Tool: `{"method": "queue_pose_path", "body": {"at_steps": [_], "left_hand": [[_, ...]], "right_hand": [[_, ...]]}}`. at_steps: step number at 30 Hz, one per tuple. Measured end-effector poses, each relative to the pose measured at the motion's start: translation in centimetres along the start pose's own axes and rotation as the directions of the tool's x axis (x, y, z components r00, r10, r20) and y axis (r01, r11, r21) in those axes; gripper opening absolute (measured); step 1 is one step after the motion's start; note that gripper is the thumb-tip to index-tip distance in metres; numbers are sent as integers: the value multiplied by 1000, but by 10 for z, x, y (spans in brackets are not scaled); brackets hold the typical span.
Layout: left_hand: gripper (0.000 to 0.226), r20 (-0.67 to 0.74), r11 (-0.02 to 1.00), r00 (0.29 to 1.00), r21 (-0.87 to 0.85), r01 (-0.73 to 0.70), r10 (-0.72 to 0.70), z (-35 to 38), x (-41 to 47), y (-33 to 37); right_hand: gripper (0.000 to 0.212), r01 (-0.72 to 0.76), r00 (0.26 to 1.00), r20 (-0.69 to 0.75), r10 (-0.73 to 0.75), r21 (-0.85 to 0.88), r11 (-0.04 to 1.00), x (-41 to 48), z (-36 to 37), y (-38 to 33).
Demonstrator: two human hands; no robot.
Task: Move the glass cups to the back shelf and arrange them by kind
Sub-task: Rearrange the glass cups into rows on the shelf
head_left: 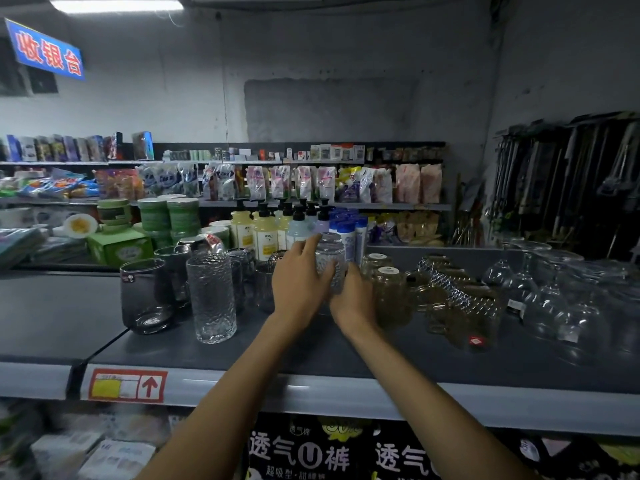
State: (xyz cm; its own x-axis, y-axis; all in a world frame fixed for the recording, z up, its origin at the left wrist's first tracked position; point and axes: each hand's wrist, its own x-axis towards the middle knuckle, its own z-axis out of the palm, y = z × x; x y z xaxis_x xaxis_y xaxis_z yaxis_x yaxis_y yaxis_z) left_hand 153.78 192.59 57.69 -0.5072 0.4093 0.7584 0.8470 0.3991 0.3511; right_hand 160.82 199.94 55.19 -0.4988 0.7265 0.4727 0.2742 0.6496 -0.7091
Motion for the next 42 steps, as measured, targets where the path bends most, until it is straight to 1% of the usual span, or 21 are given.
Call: {"method": "queue_pose_path", "body": {"at_steps": [3, 4, 7, 10, 11, 13, 17, 19, 22, 24, 28, 33, 42], "left_hand": [[52, -14, 1000, 1000, 12, 7, -7, 7, -1, 2], [52, -15, 1000, 1000, 12, 10, -10, 8, -2, 2], [59, 9, 999, 1000, 43, 3, -3, 14, -3, -1], [63, 25, 995, 999, 91, -28, 26, 20, -2, -4], [63, 30, 996, 999, 86, -39, 37, 22, -1, -5], [63, 33, 997, 998, 53, -49, 47, 22, -2, -5], [59, 4, 997, 1000, -75, 1, -1, 19, -7, -6], [56, -20, 990, 999, -141, 22, -25, 16, -10, -5], [52, -67, 978, 995, -203, 57, -72, 11, -13, -6], [51, -87, 974, 991, -208, 84, -104, 8, -13, -6], [52, -96, 970, 985, -212, 119, -142, 7, -13, -5], [52, -104, 965, 982, -229, 129, -156, 6, -13, -4], [51, -85, 969, 988, -222, 105, -126, 6, -13, -5]], "right_hand": [[54, 122, 983, -143, -113, 55, 991, 2, -16, -8], [52, 156, 976, -161, -148, 42, 987, 5, -23, -11], [43, 202, 972, -116, -206, -49, 978, 31, -35, -23], [26, 199, 977, -67, -205, -85, 976, 68, -42, -33], [20, 196, 979, -36, -200, -91, 976, 80, -43, -36], [17, 175, 984, 40, -171, -102, 979, 102, -45, -42], [26, 175, 965, 223, -138, -153, 973, 132, -48, -44], [30, 165, 940, 324, -108, -155, 974, 141, -49, -42], [32, 141, 874, 483, -52, -150, 979, 148, -51, -37], [33, 131, 841, 540, -31, -148, 980, 150, -51, -37], [42, 201, 834, 547, -68, -188, 961, 151, -44, -37], [42, 274, 842, 523, -132, -204, 940, 150, -42, -36], [46, 261, 875, 466, -131, -228, 938, 147, -37, -33]]}}
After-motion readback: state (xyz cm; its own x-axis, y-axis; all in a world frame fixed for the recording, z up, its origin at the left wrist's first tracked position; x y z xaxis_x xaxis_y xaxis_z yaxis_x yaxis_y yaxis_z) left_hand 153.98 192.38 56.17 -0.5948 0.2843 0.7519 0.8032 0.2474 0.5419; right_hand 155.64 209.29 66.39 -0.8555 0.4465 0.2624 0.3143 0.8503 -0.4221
